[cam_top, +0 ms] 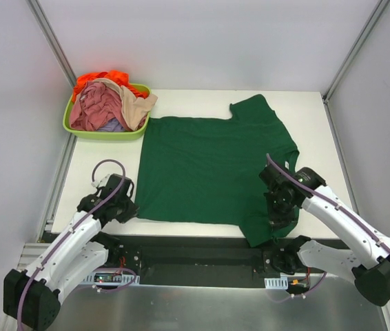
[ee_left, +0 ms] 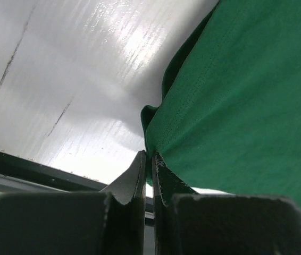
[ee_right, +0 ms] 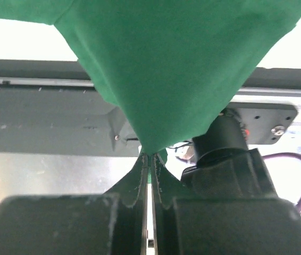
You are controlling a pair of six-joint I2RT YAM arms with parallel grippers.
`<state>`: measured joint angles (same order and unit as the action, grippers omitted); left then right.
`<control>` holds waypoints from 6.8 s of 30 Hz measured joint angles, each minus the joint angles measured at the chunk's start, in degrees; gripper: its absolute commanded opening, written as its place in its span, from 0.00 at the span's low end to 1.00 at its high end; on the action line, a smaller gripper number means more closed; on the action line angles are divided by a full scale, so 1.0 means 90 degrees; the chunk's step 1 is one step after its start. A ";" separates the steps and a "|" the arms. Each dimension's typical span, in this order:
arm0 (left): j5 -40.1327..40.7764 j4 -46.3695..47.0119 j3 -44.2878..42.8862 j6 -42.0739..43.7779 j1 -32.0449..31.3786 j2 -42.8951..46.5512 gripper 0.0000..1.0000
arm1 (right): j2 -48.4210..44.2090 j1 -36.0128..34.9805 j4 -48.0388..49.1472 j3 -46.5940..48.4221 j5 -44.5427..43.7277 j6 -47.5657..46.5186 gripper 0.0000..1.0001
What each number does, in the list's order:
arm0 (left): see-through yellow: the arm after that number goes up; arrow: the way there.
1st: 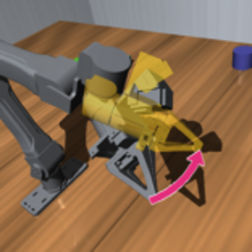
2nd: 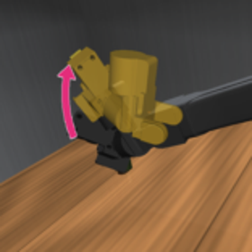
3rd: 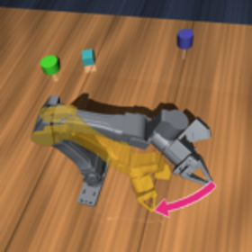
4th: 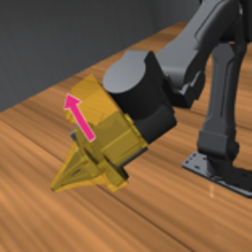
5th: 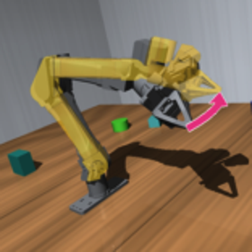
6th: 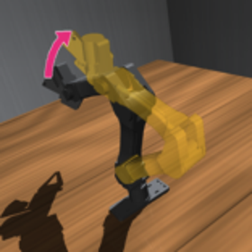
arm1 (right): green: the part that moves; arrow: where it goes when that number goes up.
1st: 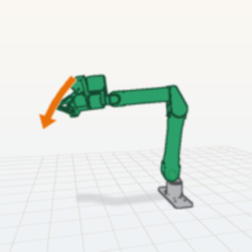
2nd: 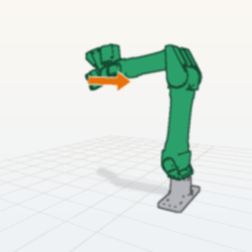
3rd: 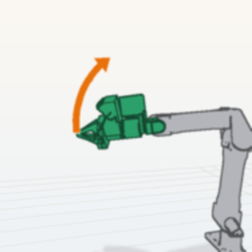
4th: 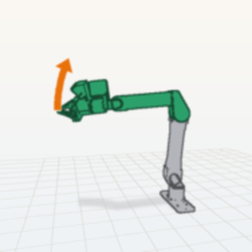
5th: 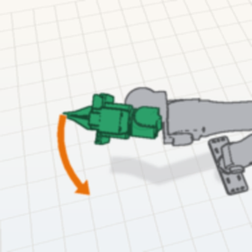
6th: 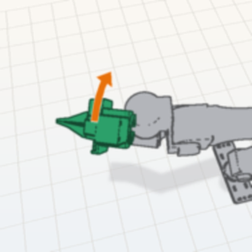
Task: Fold and stack the t-shirts
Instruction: Grap the side of the flattened tshirt closest away from the robot with both arms, then fold the flattened tshirt in 1/3 of the way
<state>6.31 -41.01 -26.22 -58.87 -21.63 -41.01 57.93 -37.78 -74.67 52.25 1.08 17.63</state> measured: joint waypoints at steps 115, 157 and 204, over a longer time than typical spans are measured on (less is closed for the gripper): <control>-0.1775 0.3504 -0.2771 0.1681 0.0607 -0.5746 0.99 | 0.5481 0.2980 0.8119 0.1457 0.1868 0.1151 0.99; -0.1144 0.3451 -0.2613 0.2001 0.0607 -0.5532 0.99 | 0.3961 0.3128 0.5926 0.1377 0.0957 -0.0539 0.98; -0.1911 0.0498 -0.0551 0.1511 -0.0107 -0.1141 0.99 | -0.2227 0.4806 0.3033 -0.2125 0.0393 0.0148 0.96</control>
<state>-10.90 -36.53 -31.18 -45.28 -22.59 -51.29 37.89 5.48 -47.37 33.12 4.62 18.96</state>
